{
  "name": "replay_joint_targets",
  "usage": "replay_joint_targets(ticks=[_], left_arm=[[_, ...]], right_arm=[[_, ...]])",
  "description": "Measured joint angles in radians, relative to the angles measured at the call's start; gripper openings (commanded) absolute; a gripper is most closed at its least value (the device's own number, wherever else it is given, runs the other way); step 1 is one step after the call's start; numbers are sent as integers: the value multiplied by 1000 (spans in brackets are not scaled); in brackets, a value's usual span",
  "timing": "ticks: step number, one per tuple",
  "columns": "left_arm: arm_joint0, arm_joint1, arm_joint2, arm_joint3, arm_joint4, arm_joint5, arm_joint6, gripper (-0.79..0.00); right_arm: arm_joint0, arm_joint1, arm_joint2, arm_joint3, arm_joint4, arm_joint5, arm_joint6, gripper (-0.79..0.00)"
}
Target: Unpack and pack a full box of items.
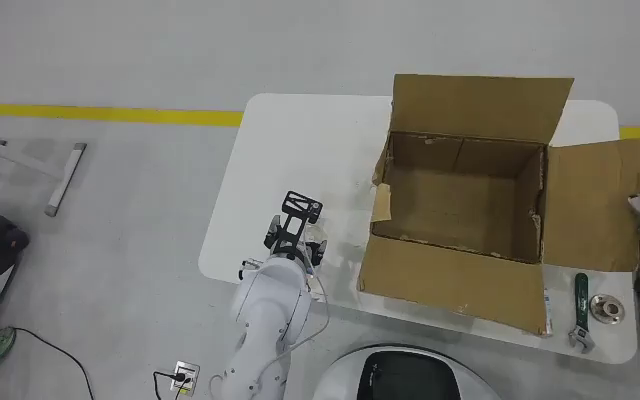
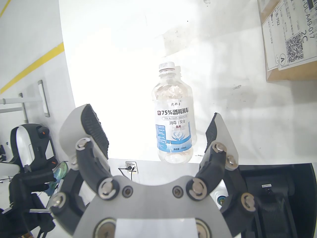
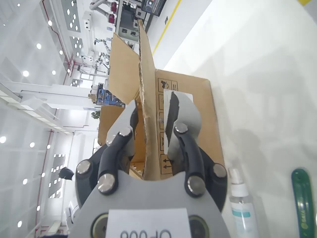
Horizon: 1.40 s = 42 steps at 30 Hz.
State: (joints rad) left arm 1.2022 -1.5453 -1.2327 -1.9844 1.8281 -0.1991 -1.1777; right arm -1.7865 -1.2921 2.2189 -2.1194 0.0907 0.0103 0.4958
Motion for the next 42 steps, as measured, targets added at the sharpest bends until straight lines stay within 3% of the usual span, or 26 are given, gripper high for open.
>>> replay_joint_targets(ticks=[7, 15, 17, 18, 20, 21, 26, 31, 37, 42], left_arm=[[5, 1, -8, -14, 0, 8, 23, 0], [-9, 6, -62, -192, -12, 33, 116, 0], [-27, 4, -65, -248, -59, 35, 131, -160], [-38, 3, -63, -270, -82, 32, 138, -339], [-69, 1, -50, -307, -142, 22, 148, -591], [-85, 0, -42, -315, -168, 15, 151, -785], [-187, -8, 21, -270, -283, -21, 156, -785], [-276, -16, 108, -150, -309, -35, 178, -785], [-352, -29, 195, -8, -357, -38, 193, -785], [-389, -35, 237, 54, -340, -37, 195, -785]], right_arm=[[-11, 6, 81, -106, -63, -13, -35, 0], [-32, 4, 60, -141, -66, -27, -50, 0], [-36, 4, 50, -150, -74, -30, -51, 0], [-37, 4, 45, -154, -78, -31, -52, 0], [-39, 4, 35, -163, -89, -30, -56, 0], [-39, 5, 31, -166, -90, -30, -57, 0], [-43, 6, 21, -185, -118, -24, -59, 0], [-55, 7, 9, -192, -162, -5, -59, 0], [-63, 7, -18, -183, -194, 14, -73, 0], [-71, 7, -23, -187, -203, 19, -80, 0]])
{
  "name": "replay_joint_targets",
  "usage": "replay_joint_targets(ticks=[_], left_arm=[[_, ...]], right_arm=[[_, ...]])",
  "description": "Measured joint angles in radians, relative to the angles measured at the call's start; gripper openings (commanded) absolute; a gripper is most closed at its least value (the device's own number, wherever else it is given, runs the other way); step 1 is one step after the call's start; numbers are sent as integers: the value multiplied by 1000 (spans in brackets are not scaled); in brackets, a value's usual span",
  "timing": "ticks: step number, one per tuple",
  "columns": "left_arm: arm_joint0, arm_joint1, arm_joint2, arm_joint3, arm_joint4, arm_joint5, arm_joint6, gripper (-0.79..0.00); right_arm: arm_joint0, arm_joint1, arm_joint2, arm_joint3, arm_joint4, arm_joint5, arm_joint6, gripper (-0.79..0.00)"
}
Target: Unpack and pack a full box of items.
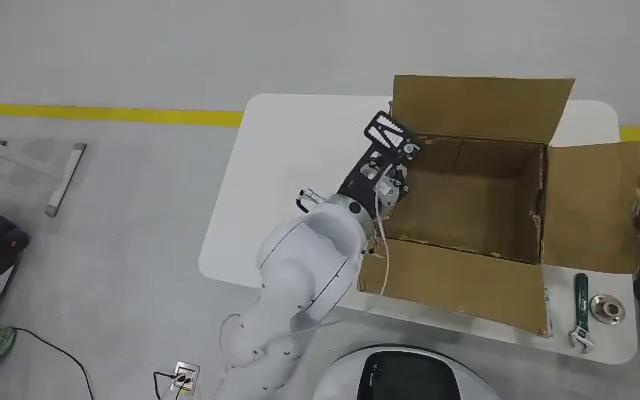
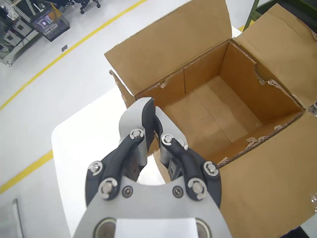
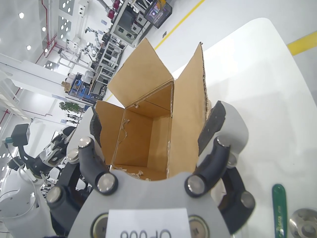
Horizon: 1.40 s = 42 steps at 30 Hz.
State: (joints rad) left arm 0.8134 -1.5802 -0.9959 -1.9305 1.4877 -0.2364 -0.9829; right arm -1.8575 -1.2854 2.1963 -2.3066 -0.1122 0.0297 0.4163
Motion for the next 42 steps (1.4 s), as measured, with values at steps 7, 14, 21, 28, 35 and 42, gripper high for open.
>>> replay_joint_targets(ticks=[7, 14, 21, 28, 35, 42], left_arm=[[-24, 1, -11, 101, 90, 28, -5, -785], [-26, 5, -50, 154, 127, 36, -24, -785], [-32, 6, -71, 203, 140, 44, -37, -785], [-36, 5, -72, 241, 152, 46, -37, -576], [-36, 4, -65, 264, 163, 49, -43, 0], [-32, 3, -72, 268, 165, 49, -48, 0]], right_arm=[[-4, 1, -12, -9, -21, 17, 3, 0], [1, 4, -22, -14, -35, 36, 13, 0], [-2, 5, -34, -15, -51, 58, 22, 0], [-9, 7, -37, -17, -68, 72, 32, 0], [-21, 7, -40, -30, -77, 56, 24, 0], [-30, 6, -38, -34, -69, 49, 16, 0]])
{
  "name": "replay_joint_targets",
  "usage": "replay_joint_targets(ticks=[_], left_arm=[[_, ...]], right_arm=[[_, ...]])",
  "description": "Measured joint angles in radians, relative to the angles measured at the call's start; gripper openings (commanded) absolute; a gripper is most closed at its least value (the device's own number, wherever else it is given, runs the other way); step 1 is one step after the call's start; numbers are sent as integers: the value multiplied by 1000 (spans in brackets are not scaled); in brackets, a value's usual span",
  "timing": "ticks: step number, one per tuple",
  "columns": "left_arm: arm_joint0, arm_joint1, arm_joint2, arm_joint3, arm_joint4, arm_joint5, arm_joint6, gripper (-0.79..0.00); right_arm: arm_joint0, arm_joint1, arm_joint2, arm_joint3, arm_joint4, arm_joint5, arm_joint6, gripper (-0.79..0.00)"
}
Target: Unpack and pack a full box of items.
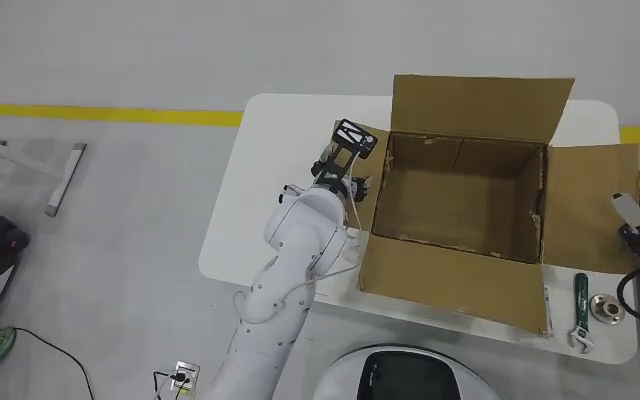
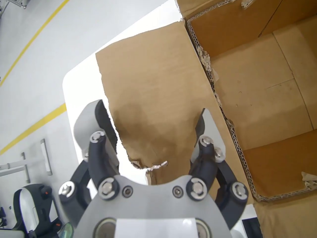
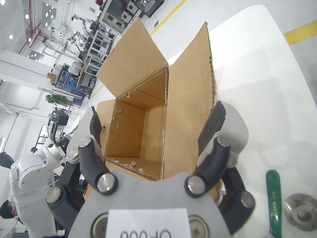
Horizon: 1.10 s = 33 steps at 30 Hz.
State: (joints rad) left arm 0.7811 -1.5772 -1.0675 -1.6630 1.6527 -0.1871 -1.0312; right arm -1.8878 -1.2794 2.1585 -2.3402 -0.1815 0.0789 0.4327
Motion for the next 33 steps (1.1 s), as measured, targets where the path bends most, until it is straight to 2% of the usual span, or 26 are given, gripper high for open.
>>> replay_joint_targets(ticks=[5, 14, 19, 21, 26, 33], left_arm=[[13, 0, -14, -23, -21, 7, 15, 0], [18, 1, -13, 21, 46, 49, 47, 0], [19, 0, -16, 13, 56, 55, 42, 0], [24, -1, -21, -13, 50, 56, 40, 0], [65, 5, -65, -145, 21, 46, 19, 0], [176, 25, -150, -368, -8, -55, -70, 0]], right_arm=[[-5, 1, 0, -7, -29, 11, -4, 0], [-4, 1, -11, -10, -27, 6, -8, 0], [-9, 1, -10, -10, -24, 2, -8, 0], [-7, 1, -9, -10, -26, -3, -8, 0], [5, 3, -9, -10, -35, -31, -8, 0], [21, 6, -12, -10, -36, -45, 2, 0]])
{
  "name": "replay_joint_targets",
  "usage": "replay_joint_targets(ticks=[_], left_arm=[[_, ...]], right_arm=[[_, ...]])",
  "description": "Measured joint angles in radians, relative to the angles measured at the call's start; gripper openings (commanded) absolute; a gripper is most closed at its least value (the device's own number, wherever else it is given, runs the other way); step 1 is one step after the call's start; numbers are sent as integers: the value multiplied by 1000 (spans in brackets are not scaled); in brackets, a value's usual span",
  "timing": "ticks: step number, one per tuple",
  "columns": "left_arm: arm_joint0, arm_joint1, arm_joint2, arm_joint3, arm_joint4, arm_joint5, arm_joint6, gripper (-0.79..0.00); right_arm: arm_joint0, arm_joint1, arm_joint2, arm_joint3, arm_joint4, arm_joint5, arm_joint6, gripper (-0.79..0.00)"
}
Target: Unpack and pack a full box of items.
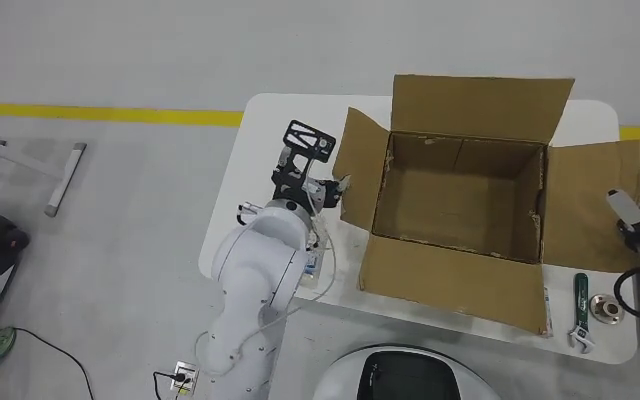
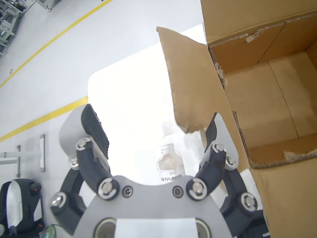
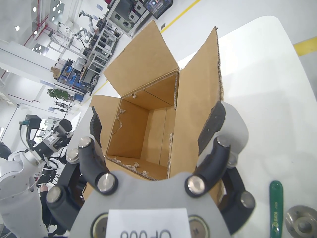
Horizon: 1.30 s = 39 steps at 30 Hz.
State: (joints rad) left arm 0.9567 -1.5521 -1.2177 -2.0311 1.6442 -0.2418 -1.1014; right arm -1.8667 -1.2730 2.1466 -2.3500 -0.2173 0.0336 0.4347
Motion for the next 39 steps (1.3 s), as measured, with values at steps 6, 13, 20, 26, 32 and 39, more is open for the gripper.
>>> replay_joint_targets(ticks=[6, 13, 20, 26, 32, 39], left_arm=[[100, 19, -84, -98, -67, -114, -128, 0], [158, 37, -162, -34, -134, -192, -230, 0], [162, 42, -187, 9, -186, -160, -263, 0], [162, 42, -187, 8, -185, -161, -263, 0], [162, 42, -187, 8, -185, -161, -263, 0], [173, 47, -217, 107, -303, -129, -291, 0]], right_arm=[[19, 4, -7, 0, -2, -2, 16, 0], [29, 7, -19, 0, -12, -4, 25, 0], [43, 11, -37, 14, -16, -14, 46, 0], [88, 19, -58, 20, -57, -15, 64, 0], [157, 29, -102, 10, -137, 0, 59, 0], [195, 35, -160, 16, -225, -4, 45, 0]])
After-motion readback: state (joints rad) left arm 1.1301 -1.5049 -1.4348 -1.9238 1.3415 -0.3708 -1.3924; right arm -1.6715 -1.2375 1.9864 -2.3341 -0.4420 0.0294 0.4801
